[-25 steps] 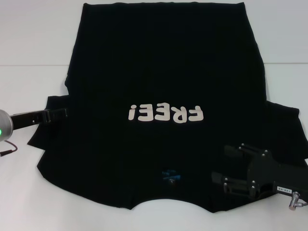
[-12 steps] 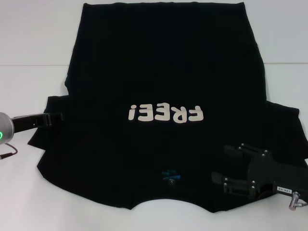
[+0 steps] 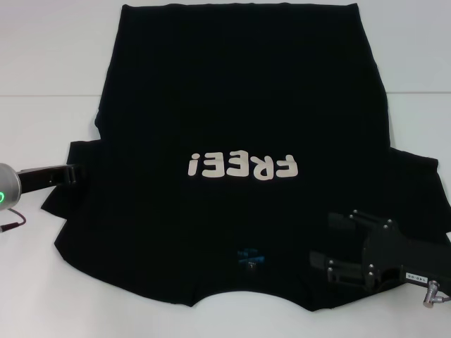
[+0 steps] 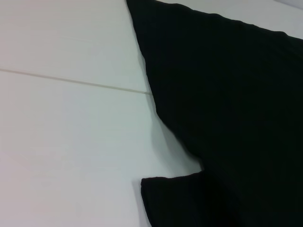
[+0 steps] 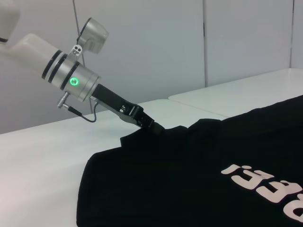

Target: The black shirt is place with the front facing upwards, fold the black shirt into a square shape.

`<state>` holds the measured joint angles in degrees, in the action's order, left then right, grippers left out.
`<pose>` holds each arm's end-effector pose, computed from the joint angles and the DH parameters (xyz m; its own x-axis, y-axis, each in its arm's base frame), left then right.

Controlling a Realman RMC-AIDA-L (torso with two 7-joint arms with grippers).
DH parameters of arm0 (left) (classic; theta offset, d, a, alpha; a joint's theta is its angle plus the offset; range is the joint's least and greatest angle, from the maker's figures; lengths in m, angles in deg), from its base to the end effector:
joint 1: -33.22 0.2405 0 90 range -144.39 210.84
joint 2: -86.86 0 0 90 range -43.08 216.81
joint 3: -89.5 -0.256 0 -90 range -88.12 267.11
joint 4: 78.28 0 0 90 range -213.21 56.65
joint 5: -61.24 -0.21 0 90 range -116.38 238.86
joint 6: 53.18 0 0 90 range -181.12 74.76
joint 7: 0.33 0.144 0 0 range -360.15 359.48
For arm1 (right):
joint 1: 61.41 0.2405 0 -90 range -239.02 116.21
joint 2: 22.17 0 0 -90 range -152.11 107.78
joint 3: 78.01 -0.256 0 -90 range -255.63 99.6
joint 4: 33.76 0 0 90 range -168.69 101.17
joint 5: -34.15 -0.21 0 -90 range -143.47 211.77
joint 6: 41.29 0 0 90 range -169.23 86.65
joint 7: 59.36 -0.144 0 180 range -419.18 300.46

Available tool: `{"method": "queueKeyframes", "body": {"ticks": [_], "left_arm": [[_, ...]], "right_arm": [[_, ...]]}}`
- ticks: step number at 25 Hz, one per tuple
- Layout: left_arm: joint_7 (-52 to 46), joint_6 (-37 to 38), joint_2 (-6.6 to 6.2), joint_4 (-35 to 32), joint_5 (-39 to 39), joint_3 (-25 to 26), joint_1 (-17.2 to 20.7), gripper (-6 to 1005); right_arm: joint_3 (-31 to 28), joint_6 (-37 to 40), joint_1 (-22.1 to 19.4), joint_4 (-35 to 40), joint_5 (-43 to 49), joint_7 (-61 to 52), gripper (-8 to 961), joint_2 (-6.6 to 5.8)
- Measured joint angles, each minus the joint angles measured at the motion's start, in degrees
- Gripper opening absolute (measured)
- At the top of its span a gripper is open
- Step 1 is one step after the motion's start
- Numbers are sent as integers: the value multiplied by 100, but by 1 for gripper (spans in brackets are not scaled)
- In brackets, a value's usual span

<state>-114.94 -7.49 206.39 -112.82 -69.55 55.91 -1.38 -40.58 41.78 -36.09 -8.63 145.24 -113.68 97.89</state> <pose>-0.3424 0.3962 0.0193 0.4203 0.6881 0.5915 0.8792 -0.1477 -0.4529 0.3014 0.2934 -0.0376 0.8320 -0.2014 -0.5169 -0.3922 -0.8726 -0.2912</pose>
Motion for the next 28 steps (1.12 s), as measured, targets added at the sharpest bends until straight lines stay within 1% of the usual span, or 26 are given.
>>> {"method": "queueKeyframes", "body": {"ticks": [6, 9, 15, 21, 28], "left_arm": [[0, -9, 0, 0, 0, -20, -15, 192], [0, -9, 0, 0, 0, -24, -15, 18], [-50, -8, -3, -150, 0, -11, 25, 17], [-279, 11, -40, -532, -22, 16, 169, 17], [-638, 59, -69, -1001, -391, 33, 226, 18]], "right_arm": [[0, 0, 0, 0, 0, 0, 856, 0], [-1, 0, 0, 0, 0, 0, 856, 0], [-17, 0, 11, 0, 0, 0, 857, 0], [-34, 0, 16, 0, 0, 0, 857, 0], [-35, -8, 39, 0, 0, 0, 857, 0]]}}
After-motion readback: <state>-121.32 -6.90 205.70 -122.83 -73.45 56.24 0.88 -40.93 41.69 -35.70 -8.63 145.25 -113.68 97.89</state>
